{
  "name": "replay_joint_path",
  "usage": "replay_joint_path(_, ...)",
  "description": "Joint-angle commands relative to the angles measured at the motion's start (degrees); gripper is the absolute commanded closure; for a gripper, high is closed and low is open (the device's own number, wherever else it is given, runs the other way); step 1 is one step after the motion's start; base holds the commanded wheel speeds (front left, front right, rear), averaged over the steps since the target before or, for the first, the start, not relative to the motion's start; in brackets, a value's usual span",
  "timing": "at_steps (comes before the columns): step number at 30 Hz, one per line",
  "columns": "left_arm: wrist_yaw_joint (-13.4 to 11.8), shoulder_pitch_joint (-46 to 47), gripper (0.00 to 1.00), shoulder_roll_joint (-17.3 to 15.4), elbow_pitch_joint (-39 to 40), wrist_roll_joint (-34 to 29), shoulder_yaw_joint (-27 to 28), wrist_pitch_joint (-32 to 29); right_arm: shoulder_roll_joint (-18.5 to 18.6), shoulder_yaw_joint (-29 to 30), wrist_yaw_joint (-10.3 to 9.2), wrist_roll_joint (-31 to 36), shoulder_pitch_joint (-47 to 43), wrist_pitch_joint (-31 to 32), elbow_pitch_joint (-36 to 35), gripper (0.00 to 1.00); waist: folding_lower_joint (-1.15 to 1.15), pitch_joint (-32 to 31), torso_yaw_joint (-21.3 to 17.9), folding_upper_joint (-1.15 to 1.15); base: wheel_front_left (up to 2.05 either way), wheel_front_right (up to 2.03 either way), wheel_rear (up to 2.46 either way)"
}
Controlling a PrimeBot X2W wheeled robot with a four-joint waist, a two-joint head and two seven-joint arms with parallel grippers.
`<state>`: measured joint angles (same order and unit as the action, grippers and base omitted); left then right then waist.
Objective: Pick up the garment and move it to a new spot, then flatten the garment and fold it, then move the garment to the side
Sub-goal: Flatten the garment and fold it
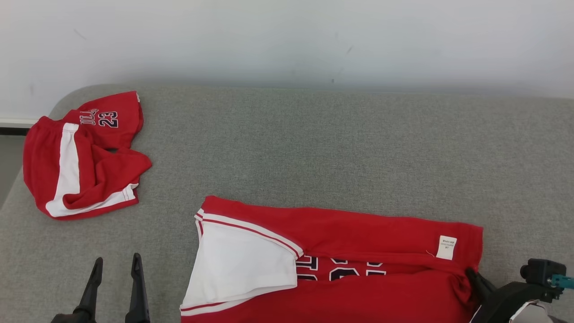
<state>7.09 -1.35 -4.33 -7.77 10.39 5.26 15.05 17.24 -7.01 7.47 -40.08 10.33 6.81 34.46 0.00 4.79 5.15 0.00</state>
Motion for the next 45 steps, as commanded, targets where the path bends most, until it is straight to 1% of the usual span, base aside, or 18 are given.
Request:
replay_joint_path(1, 0.22, -0.76, 0.0, 0.21, 0.17, -0.32, 0.21, 0.18, 0.33, -0.02, 0.06, -0.19, -0.2, -0.06, 0.33, 1.0, 0.0, -0.07, -0.13, 0.0, 0.0, 0.0, 0.0)
replay_joint_path(4, 0.33, -0.96, 0.0, 0.37, 0.19, -0.6, 0.51, 0.18, 2.24, 1.85, 0.05, -0.77, 1.52, -0.97, 0.57, 1.0, 0.0, -0.28, -0.45, 0.0, 0.0, 0.0, 0.0)
replay_joint_path(8, 0.44, -0.89, 0.0, 0.61, 0.26, -1.01, 0.57, 0.18, 6.17, 5.43, -0.03, -0.55, 3.62, -2.02, 2.89, 1.0, 0.0, -0.43, -0.75, 0.0, 0.0, 0.0, 0.0)
replay_joint_path(13, 0.32, -0.98, 0.0, 0.72, 0.38, -1.49, 0.41, 0.18, 11.55, 9.17, -0.03, 1.57, 6.27, -2.73, 6.05, 1.0, 0.0, -0.62, -1.03, 0.0, 0.0, 0.0, 0.0)
replay_joint_path(15, 0.34, -1.19, 0.0, 0.75, 0.41, -1.68, 0.52, 0.18, 12.6, 9.75, -0.03, 3.24, 6.9, -2.6, 6.73, 1.0, 0.0, -0.91, -1.2, 0.0, 0.0, 0.0, 0.0)
replay_joint_path(17, 0.35, -1.47, 0.0, 0.76, 0.41, -1.82, 0.74, 0.18, 12.65, 9.88, -0.03, 4.38, 7.57, -2.46, 6.11, 1.0, 0.0, -1.28, -1.49, 0.0, 0.0, 0.0, 0.0)
replay_joint_path(20, 0.36, -2.0, 0.0, 0.81, 0.57, -1.92, 1.13, 0.18, 11.18, 9.13, -0.02, 6.05, 7.42, -1.67, 4.26, 1.0, 0.0, -1.72, -2.1, 0.0, 0.0, 0.0, 0.0)
replay_joint_path(22, 0.37, -2.24, 0.0, 0.87, 0.61, -1.95, 1.33, 0.18, 9.56, 8.18, -0.02, 6.58, 6.65, -0.97, 2.24, 1.0, 0.0, -1.9, -2.45, 0.0, 0.0, 0.0, 0.0)
replay_joint_path(25, 0.32, -2.27, 0.0, 0.95, 0.56, -2.02, 1.21, 0.18, 7.08, 6.17, -0.02, 6.85, 5.2, -0.12, -2.2, 1.0, 0.0, -2.15, -2.81, 0.0, 0.0, 0.0, 0.0)
replay_joint_path(28, 0.32, -2.38, 0.0, 1.0, 0.58, -1.97, 1.24, 0.18, 4.76, 3.28, -0.02, 6.72, 3.24, 1.17, -8.18, 1.0, 0.0, -2.37, -3.02, 0.0, 0.0, 0.0, 0.0)
replay_joint_path(29, 0.32, -2.41, 0.0, 1.01, 0.64, -2.0, 1.23, 0.18, 3.31, 1.64, -0.02, 6.38, 2.12, 2.01, -12.54, 1.0, 0.0, -2.42, -3.1, 0.0, 0.0, 0.0, 0.0)
replay_joint_path(35, 0.33, -1.82, 0.0, 1.06, 0.42, -2.14, 0.53, 0.18, -1.31, -3.53, -0.02, 6.64, -0.63, 5.02, -23.14, 1.0, 0.0, -2.36, -2.4, 0.0, 0.0, 0.0, 0.0)
replay_joint_path(36, 0.33, -1.82, 0.0, 1.06, 0.42, -2.14, 0.53, 0.18, -1.31, -3.53, -0.02, 6.64, -0.63, 5.02, -23.14, 1.0, 0.0, -2.36, -2.4, 0.0, 0.0, 0.0, 0.0)
replay_joint_path(41, 0.33, -1.24, 0.0, 1.07, 0.26, -2.01, 0.11, 0.18, -5.27, -7.15, -0.02, 7.22, -1.27, 6.77, -27.47, 1.0, 0.0, -2.1, -1.04, 0.0, 0.0, 0.0, 0.0)
replay_joint_path(45, 0.33, -0.68, 0.0, 1.07, -0.01, -1.68, -0.06, 0.18, -8.18, -9.89, -0.02, 7.78, -0.84, 7.52, -27.4, 1.0, 0.0, -1.59, 0.18, 0.0, 0.0, 0.0, 0.0)
